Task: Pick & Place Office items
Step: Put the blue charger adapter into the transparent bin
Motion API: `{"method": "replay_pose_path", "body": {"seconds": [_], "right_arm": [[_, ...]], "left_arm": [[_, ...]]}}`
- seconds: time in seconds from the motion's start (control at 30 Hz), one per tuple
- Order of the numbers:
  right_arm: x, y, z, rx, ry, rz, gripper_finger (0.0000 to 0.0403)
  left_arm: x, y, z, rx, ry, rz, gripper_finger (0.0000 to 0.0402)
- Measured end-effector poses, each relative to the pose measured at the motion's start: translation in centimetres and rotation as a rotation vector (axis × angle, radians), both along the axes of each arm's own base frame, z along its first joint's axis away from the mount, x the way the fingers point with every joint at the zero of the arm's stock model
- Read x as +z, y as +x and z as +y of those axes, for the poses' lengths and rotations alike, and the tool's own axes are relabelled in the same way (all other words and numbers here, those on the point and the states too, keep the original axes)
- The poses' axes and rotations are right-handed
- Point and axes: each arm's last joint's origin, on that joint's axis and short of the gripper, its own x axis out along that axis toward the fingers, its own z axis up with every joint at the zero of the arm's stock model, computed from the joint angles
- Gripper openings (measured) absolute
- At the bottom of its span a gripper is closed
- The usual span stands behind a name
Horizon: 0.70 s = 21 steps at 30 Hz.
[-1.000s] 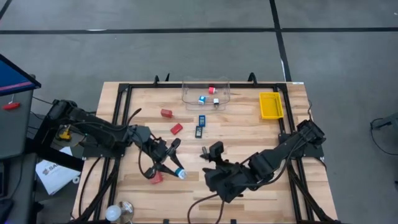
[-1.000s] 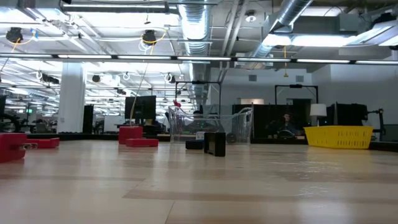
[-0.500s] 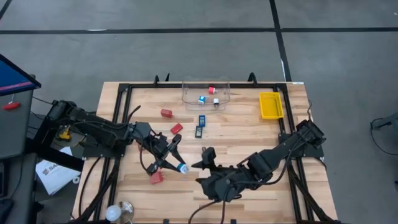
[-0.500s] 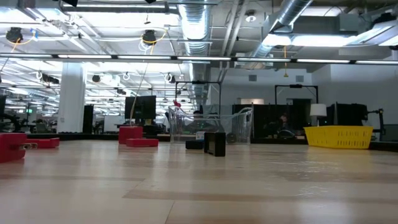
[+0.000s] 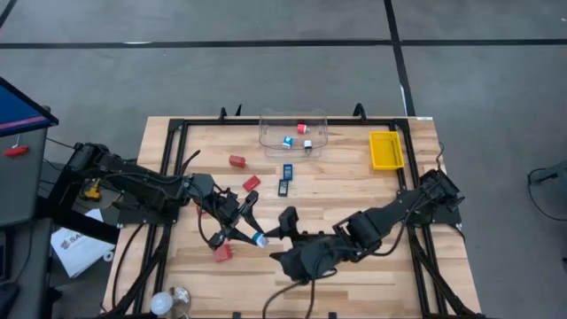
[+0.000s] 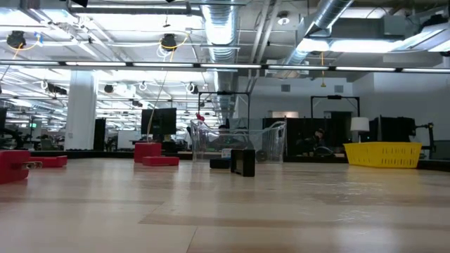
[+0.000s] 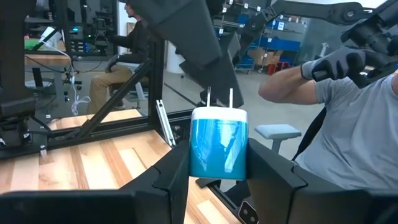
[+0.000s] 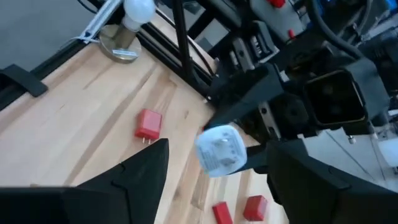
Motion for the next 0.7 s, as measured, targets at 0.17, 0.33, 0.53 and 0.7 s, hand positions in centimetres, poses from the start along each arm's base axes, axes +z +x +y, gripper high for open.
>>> {"method": "replay_pose_path", "body": {"seconds": [0.17, 0.33, 0.53, 0.7], "right_arm": [[-0.1, 0.9, -0.7, 0.009, 0.013, -0.012, 0.0261], [-1.6, 2.2, -1.1, 0.027, 0.004, 0.029, 0.0261], [-2.3, 2.7, -1.4, 0.018, -0.021, 0.046, 0.0261], [-2.3, 2.9, -1.5, 0.014, -0.022, 0.041, 0.0260]], "left_arm": [[0.0, 0.0, 0.0, 0.000, 0.000, 0.000, 0.0126], [0.0, 0.0, 0.0, 0.001, 0.000, 0.002, 0.0126], [0.0, 0.0, 0.0, 0.001, -0.007, 0.007, 0.0126], [0.0, 0.0, 0.0, 0.001, -0.007, 0.008, 0.0126]]}}
